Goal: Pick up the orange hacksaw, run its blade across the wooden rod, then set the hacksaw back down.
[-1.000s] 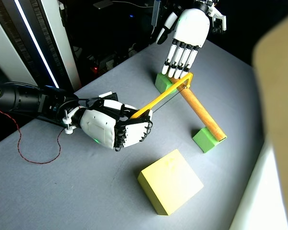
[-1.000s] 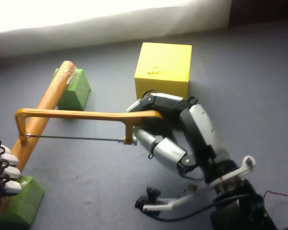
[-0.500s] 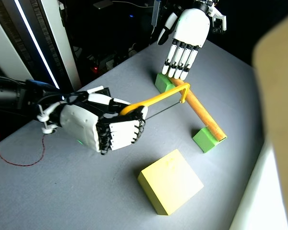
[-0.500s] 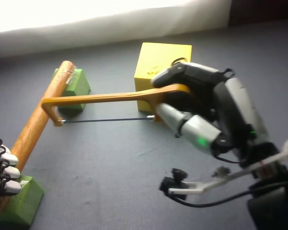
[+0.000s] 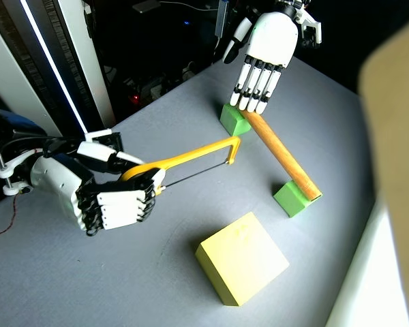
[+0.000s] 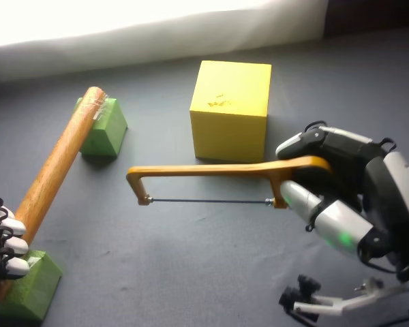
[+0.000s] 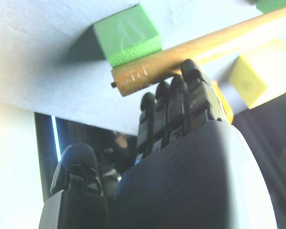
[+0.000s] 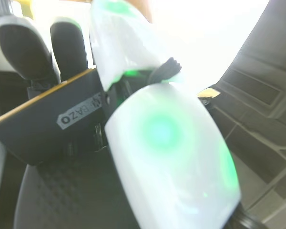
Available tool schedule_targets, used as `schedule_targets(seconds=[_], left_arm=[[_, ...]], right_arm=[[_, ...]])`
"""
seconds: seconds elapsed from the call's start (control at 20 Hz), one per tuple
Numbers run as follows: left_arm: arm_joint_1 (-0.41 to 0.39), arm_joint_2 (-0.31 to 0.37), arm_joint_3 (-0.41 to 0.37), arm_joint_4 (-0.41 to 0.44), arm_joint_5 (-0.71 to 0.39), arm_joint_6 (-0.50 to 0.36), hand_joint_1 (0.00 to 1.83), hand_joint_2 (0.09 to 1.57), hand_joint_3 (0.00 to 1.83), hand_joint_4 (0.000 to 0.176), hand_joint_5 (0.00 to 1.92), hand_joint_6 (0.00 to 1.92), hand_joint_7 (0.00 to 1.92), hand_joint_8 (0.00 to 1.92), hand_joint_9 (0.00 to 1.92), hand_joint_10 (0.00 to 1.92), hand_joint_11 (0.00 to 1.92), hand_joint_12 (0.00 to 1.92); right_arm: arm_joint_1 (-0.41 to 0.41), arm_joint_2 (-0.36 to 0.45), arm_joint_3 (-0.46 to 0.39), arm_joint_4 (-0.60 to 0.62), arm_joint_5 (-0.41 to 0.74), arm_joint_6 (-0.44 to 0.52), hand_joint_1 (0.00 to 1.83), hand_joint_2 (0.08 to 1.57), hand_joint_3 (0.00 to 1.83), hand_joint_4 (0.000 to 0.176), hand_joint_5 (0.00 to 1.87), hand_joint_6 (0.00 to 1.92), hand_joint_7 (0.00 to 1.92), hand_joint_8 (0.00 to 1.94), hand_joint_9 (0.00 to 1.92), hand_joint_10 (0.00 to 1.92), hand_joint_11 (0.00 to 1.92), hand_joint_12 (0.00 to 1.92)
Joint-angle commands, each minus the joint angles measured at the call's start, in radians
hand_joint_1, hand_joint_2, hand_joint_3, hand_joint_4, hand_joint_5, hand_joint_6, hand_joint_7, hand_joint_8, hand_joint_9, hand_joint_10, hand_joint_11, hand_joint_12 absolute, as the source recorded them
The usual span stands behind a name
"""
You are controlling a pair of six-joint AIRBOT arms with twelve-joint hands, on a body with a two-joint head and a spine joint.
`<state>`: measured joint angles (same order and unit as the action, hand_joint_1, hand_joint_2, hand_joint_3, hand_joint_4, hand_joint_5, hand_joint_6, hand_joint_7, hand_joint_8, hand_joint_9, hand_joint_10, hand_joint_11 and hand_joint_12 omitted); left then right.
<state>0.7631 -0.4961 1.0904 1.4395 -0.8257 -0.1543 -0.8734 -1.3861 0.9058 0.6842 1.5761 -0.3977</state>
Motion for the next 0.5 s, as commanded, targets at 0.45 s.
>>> schedule_targets(seconds=[0.45], left_arm=[[-0.006,-0.006,0.003,-0.016,-0.002,-0.001,0.09,1.29,0.0,0.0,0.17,0.0,0.17,0.0,0.14,0.0,0.0,0.35]], right_arm=[[-0.033,-0.135,0.116,-0.13,0.099,0.023,1.37,1.15,0.0,0.0,0.79,1.0,0.9,1.12,0.92,1.37,0.97,1.39]])
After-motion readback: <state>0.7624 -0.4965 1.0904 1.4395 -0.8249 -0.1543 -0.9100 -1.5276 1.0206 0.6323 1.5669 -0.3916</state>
